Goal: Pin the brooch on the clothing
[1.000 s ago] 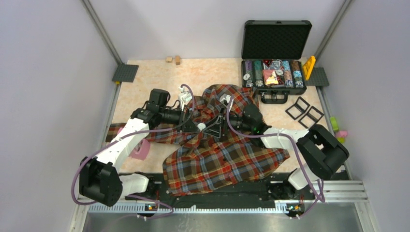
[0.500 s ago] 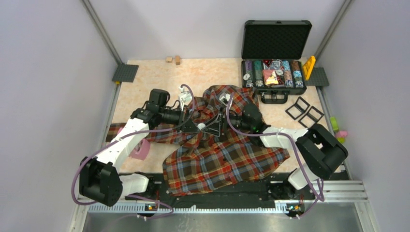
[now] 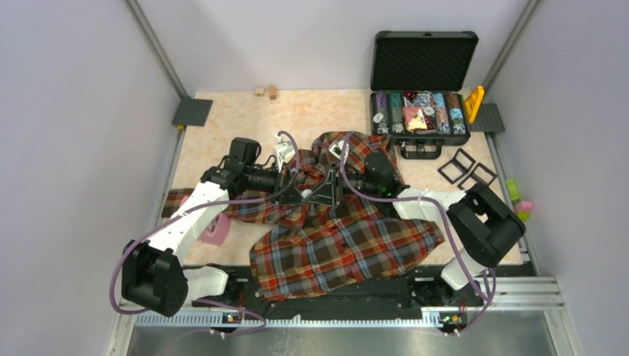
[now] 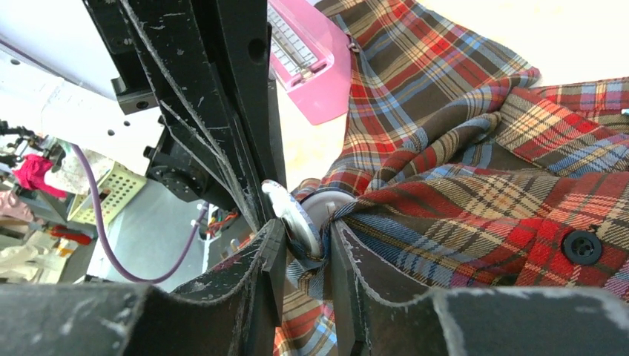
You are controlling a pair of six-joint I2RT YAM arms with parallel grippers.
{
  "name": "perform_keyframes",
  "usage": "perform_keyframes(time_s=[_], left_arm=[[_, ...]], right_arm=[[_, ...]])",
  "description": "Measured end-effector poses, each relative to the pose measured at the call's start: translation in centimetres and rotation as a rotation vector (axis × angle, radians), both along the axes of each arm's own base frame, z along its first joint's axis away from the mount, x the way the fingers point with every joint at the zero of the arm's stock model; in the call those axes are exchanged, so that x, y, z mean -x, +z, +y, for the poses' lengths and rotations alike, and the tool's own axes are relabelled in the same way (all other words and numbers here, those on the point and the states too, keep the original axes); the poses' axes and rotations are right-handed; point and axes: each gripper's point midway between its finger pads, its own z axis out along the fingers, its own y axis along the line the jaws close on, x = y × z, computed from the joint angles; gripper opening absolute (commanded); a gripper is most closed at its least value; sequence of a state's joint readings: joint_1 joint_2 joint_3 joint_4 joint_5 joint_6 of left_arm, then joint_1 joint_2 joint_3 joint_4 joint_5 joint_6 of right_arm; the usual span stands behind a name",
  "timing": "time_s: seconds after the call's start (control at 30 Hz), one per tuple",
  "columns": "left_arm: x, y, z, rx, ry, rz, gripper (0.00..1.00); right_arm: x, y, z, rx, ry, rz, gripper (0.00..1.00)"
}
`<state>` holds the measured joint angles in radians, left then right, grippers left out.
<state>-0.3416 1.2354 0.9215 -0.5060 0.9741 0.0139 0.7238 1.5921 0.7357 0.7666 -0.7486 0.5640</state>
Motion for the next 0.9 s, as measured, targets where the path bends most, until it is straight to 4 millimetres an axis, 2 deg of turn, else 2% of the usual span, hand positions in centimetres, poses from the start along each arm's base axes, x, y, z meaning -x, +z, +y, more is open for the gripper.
perform_keyframes(time_s=[0.7,0.9], left_arm=[[-0.5,-0.9,0.4,-0.044,0.022,-0.024,0.00],[-1.3,-1.4,0.6,-0.085,0.058,-0.054,0.00]], right_arm=[[-0.8,-1.0,0.3,0.061,-0.041,0.114,0.24],[-1.5,-1.3,0.2,0.067,-0.091,0.124,0.25]])
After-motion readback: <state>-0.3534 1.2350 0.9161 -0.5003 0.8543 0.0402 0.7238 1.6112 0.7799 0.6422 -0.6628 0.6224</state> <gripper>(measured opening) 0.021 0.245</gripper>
